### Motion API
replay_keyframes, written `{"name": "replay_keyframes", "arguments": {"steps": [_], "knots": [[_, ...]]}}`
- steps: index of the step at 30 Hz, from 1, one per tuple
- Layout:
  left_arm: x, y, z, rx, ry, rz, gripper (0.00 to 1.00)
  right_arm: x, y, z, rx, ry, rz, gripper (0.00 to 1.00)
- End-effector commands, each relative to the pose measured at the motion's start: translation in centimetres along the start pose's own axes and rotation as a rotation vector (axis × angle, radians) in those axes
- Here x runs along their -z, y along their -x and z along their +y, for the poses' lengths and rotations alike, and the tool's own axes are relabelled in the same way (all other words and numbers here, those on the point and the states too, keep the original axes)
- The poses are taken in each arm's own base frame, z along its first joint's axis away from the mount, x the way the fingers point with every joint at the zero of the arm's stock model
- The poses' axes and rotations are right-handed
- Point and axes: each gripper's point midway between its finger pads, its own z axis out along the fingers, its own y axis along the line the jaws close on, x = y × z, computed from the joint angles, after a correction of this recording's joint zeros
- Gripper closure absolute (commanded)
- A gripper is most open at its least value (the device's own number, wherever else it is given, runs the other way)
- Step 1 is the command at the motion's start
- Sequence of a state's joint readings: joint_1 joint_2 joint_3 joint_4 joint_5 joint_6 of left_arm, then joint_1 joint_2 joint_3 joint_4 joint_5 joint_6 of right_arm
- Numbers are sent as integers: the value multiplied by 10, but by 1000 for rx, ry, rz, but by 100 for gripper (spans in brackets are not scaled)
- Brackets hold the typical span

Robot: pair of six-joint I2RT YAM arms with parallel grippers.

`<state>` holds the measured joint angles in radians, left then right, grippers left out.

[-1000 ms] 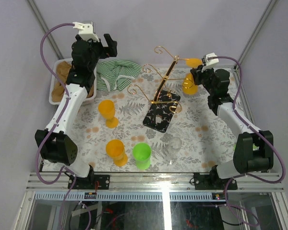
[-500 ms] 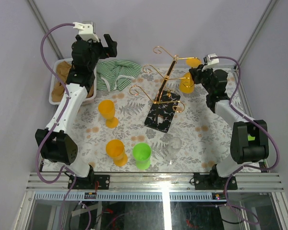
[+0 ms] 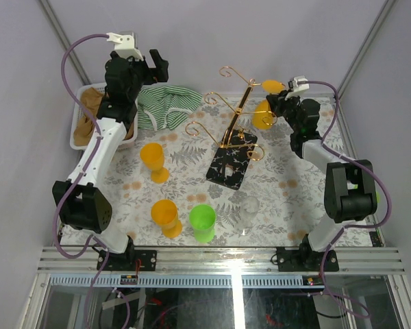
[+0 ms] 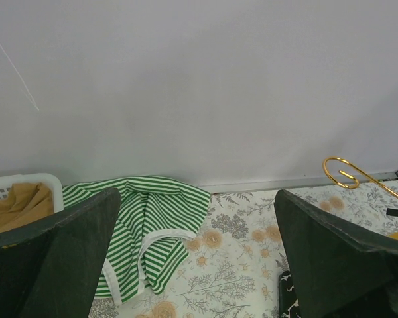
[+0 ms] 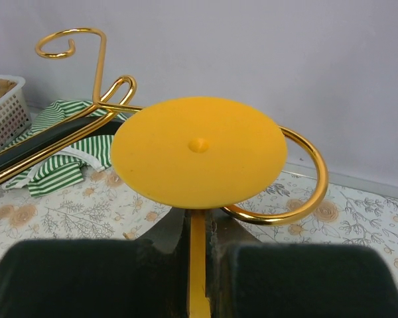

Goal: Place the wine glass upside down on the wine glass rack
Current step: Turn the wine glass upside down at the wine rack.

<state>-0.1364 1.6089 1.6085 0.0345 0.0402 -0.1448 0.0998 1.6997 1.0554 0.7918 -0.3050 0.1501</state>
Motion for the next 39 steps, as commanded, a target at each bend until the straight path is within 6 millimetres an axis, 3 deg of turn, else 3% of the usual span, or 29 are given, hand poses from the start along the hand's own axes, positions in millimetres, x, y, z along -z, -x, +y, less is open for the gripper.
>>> {"name": "replay_keyframes", "arguments": {"steps": [1, 11, 28, 39], "knots": [[-5, 26, -2, 5, -11, -78, 0, -9, 27, -19, 21, -78, -93, 100], [-11, 25, -3, 18, -18, -80, 0, -5, 29, -46, 71, -219, -107, 100], [-15, 22, -4, 35, -26, -74, 0, -10, 40, -56, 80, -270, -152, 100], [-14, 18, -2, 38, -19, -65, 0, 3, 43, -70, 131, -362, -155, 100]]}}
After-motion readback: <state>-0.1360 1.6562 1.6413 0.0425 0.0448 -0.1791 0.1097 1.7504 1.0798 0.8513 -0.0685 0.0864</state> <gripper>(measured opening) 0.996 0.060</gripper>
